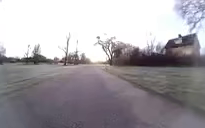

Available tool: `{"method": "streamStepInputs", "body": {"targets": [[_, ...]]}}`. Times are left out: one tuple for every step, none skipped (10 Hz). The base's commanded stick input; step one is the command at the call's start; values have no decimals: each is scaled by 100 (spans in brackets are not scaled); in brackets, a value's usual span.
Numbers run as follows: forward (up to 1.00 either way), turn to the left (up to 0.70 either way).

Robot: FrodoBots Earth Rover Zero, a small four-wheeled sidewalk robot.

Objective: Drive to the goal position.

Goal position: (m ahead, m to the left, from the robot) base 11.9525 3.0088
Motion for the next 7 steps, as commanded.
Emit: {"method": "streamStepInputs", "body": {"targets": [[100,0],[100,0],[100,0],[100,0],[100,0],[100,0],[100,0]]}}
